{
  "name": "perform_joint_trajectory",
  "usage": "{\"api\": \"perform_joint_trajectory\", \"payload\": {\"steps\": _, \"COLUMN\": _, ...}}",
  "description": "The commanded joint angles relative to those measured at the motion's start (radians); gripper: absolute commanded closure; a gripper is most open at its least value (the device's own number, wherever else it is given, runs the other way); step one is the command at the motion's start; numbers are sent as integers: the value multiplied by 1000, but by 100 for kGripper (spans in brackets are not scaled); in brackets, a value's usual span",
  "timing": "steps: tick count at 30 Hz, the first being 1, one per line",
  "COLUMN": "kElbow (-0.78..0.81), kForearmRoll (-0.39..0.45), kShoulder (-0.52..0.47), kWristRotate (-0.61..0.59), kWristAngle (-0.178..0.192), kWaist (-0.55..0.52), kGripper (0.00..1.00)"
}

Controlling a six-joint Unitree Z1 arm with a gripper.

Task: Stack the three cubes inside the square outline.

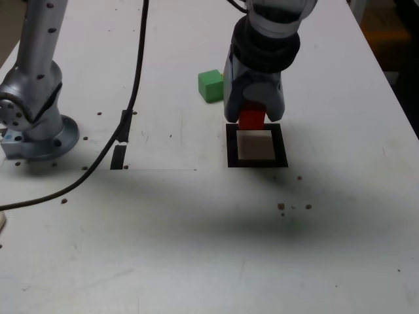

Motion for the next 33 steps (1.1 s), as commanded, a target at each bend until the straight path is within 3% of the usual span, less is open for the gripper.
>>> {"api": "perform_joint_trajectory", "payload": {"steps": 1, "kElbow": 12, "kForearmRoll": -9, "kShoulder": -17, "kWristRotate": -28, "kWristAngle": -9, "kWaist": 1, "kGripper": 70}}
{"api": "perform_joint_trajectory", "payload": {"steps": 6, "kElbow": 31, "kForearmRoll": -33, "kShoulder": -13, "kWristRotate": -70, "kWristAngle": -20, "kWaist": -11, "kGripper": 70}}
{"api": "perform_joint_trajectory", "payload": {"steps": 17, "kElbow": 5, "kForearmRoll": -71, "kShoulder": 65, "kWristRotate": -47, "kWristAngle": -13, "kWaist": -49, "kGripper": 70}}
{"api": "perform_joint_trajectory", "payload": {"steps": 33, "kElbow": 55, "kForearmRoll": -114, "kShoulder": 66, "kWristRotate": -29, "kWristAngle": -20, "kWaist": -27, "kGripper": 70}}
